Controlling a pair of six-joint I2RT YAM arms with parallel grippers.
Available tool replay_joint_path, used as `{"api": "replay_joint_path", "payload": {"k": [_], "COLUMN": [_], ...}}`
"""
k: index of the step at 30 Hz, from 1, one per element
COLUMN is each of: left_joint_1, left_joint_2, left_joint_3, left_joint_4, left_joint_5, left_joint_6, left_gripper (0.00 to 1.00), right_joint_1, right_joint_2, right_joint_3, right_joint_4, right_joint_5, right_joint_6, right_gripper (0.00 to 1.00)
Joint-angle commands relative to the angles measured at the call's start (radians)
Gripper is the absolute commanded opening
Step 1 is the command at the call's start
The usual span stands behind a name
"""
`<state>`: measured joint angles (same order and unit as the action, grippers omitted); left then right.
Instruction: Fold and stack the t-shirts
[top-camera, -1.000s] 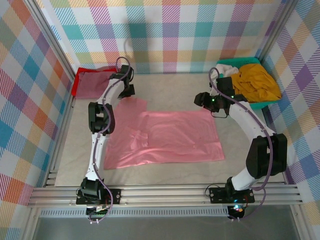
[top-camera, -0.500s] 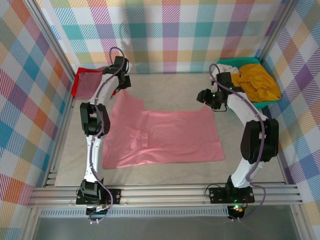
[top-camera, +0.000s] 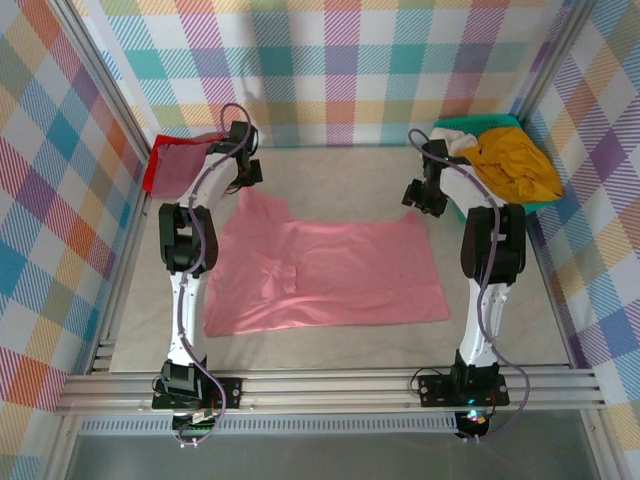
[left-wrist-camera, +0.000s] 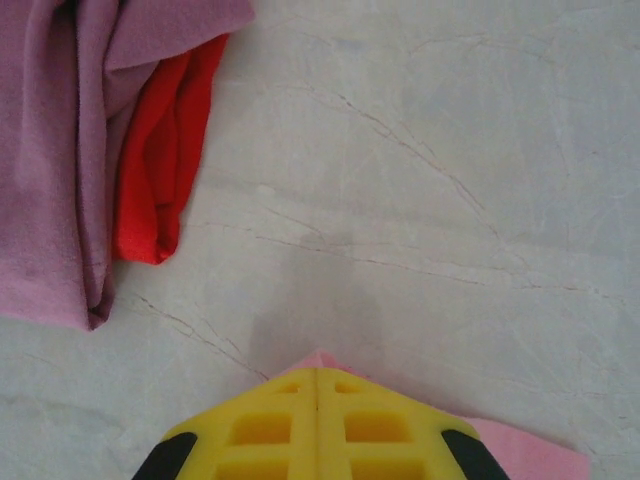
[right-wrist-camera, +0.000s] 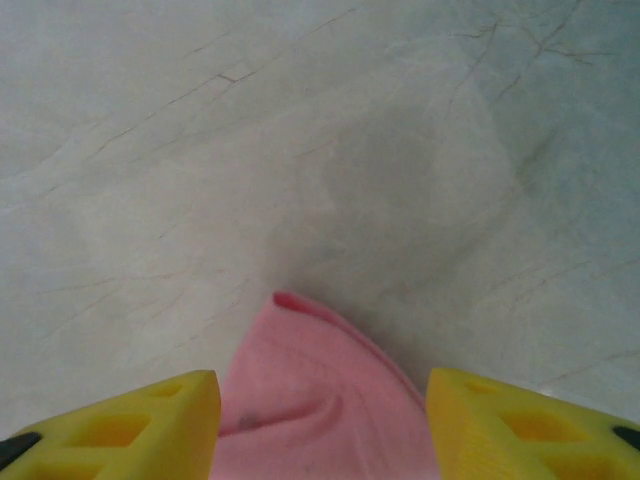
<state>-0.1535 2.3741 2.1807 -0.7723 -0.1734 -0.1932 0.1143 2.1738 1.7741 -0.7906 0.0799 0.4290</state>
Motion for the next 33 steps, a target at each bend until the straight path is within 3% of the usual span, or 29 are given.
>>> {"api": "replay_joint_path", "payload": {"k": [1, 8, 25, 33], "left_joint_1": [0.008, 0.009, 0.011, 0.012], "left_joint_2": [-0.065, -0.057, -0.065, -0.133], "left_joint_3": [-0.007, -0.006, 0.006, -0.042], "left_joint_4": [0.031, 0.033, 0.018, 0.05], "left_joint_5": [0.018, 0.018, 0.025, -0.001], "left_joint_6": [-0.008, -0.006, -0.018, -0.023], "left_gripper": [0.0, 0.0, 0.0, 0.0], "right_joint_1": [-0.003, 0.002, 0.005, -0.007], "right_joint_2": [0.055, 0.113, 0.057, -0.065], "right_joint_3": [0.075, 0.116, 0.085, -0.017], "right_joint_4": [-0.067, -0.062, -0.043, 0.053], "right_joint_5": [0.015, -0.016, -0.003, 0.02], "right_joint_6": [-0.004, -0.045, -0.043, -0.016], "right_gripper": [0.55, 0.48, 0.02, 0.0]}}
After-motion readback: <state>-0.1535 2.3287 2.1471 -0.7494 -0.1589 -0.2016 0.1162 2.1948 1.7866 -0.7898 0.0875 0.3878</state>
